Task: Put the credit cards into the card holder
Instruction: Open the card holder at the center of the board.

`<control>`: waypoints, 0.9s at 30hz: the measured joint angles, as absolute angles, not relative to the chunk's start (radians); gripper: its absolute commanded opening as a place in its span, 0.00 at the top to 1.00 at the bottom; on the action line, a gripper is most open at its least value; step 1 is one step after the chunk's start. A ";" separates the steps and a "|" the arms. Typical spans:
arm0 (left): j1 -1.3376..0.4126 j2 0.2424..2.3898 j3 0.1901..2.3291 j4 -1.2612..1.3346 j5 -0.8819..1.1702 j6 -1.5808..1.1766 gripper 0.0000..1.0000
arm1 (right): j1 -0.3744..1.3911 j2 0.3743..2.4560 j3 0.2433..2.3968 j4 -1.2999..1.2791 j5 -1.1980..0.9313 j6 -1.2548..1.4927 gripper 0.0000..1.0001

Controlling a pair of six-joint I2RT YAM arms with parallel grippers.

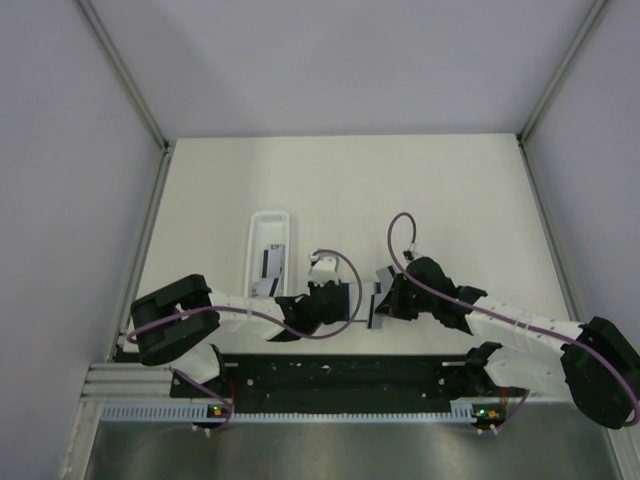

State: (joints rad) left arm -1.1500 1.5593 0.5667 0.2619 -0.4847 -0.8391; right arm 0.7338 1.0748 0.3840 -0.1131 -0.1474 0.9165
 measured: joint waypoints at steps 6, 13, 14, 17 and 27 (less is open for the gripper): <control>-1.150 1.553 0.566 0.250 -0.482 -0.839 1.00 | 0.726 1.055 0.379 -0.130 -0.139 0.916 1.00; -1.150 1.553 0.566 0.256 -0.471 -0.806 1.00 | 0.719 1.069 0.379 -0.130 -0.141 0.915 1.00; -1.150 1.553 0.566 0.258 -0.468 -0.794 1.00 | 0.717 1.079 0.379 -0.127 -0.147 0.912 1.00; -1.150 1.553 0.568 0.260 -0.461 -0.762 1.00 | 0.715 1.090 0.381 -0.117 -0.159 0.908 1.00; -1.149 1.553 0.587 0.235 -0.435 -0.696 1.00 | 0.630 1.087 0.437 -0.202 -0.197 0.831 1.00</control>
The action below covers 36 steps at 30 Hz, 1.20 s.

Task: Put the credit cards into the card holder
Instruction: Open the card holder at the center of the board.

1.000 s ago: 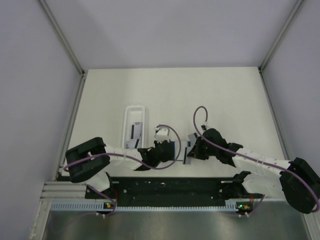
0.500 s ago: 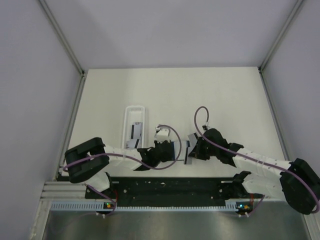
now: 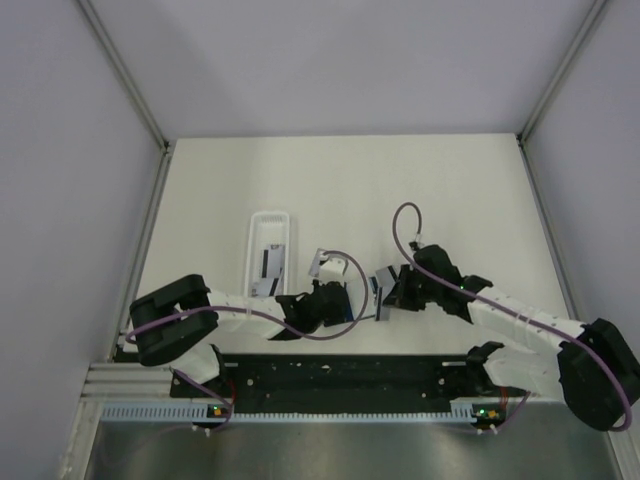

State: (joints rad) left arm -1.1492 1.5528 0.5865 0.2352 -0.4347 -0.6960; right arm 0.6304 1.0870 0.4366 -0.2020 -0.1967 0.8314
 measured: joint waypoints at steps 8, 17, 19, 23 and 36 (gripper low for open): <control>-1.149 1.553 0.589 0.232 -0.427 -0.663 1.00 | 0.533 1.137 0.540 -0.315 -0.241 0.710 1.00; -1.149 1.553 0.589 0.234 -0.416 -0.624 1.00 | 0.525 1.221 0.620 -0.394 -0.295 0.601 1.00; -1.149 1.553 0.589 0.235 -0.415 -0.615 1.00 | 0.525 1.239 0.638 -0.403 -0.310 0.584 1.00; -1.149 1.553 0.589 0.237 -0.410 -0.595 1.00 | 0.525 1.252 0.664 -0.415 -0.342 0.556 1.00; -1.149 1.553 0.590 0.239 -0.402 -0.569 1.00 | 0.523 1.301 0.766 -0.434 -0.421 0.543 1.00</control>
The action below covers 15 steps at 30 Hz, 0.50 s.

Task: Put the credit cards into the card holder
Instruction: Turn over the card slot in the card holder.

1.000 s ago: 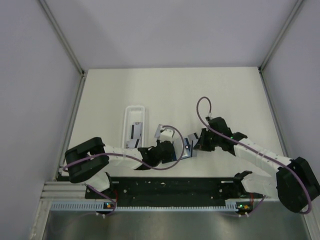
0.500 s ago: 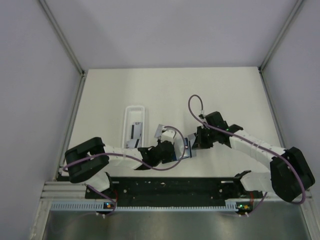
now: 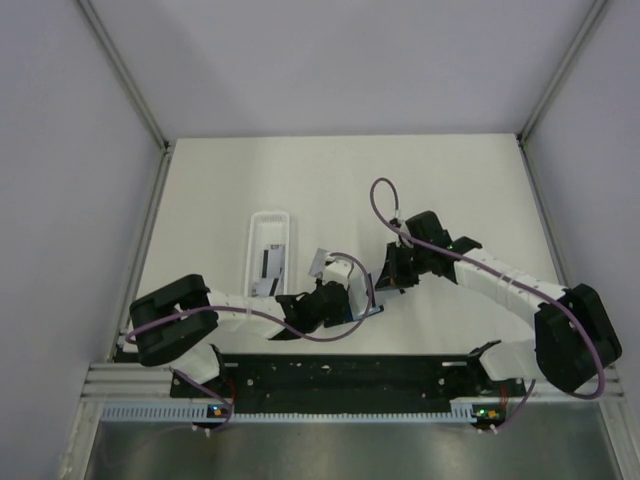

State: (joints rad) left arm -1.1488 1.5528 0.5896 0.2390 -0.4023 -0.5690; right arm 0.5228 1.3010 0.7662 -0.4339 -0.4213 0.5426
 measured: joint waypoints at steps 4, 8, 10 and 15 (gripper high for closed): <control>-1.149 1.553 0.590 0.239 -0.398 -0.566 1.00 | 0.523 1.348 0.769 -0.432 -0.437 0.543 1.00; -1.149 1.553 0.590 0.240 -0.396 -0.562 1.00 | 0.523 1.393 0.769 -0.425 -0.456 0.545 1.00; -1.149 1.553 0.590 0.242 -0.389 -0.561 1.00 | 0.523 1.406 0.769 -0.414 -0.466 0.547 1.00; -1.149 1.553 0.590 0.245 -0.381 -0.558 1.00 | 0.523 1.438 0.775 -0.381 -0.492 0.556 1.00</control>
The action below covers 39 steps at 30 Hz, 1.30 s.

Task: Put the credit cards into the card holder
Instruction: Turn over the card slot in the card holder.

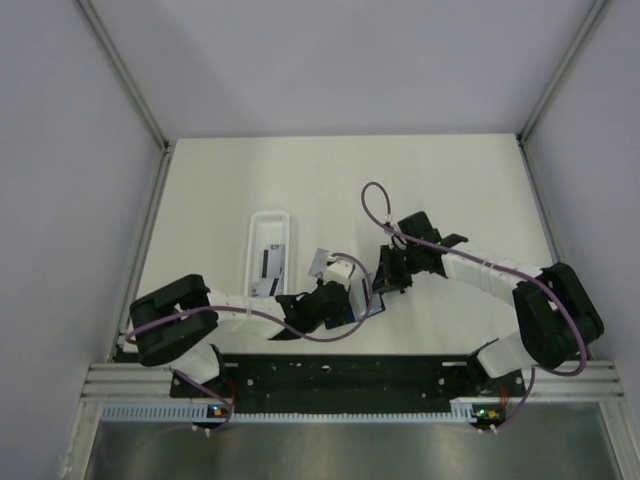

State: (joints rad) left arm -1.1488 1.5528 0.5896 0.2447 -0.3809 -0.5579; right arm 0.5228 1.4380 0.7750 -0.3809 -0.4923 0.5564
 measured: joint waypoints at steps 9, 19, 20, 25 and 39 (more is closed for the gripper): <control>-1.149 1.548 0.589 0.245 -0.374 -0.553 1.00 | 0.526 1.475 0.841 -0.434 -0.390 0.525 1.00; -1.149 1.525 0.583 0.244 -0.371 -0.550 1.00 | 0.527 1.478 0.867 -0.550 -0.270 0.445 1.00; -1.149 1.524 0.582 0.245 -0.371 -0.550 1.00 | 0.527 1.479 0.867 -0.558 -0.263 0.439 1.00; -1.149 1.524 0.581 0.245 -0.371 -0.550 1.00 | 0.527 1.481 0.867 -0.593 -0.232 0.420 1.00; -1.148 1.506 0.578 0.239 -0.375 -0.519 1.00 | 0.527 1.484 0.860 -0.607 -0.233 0.427 1.00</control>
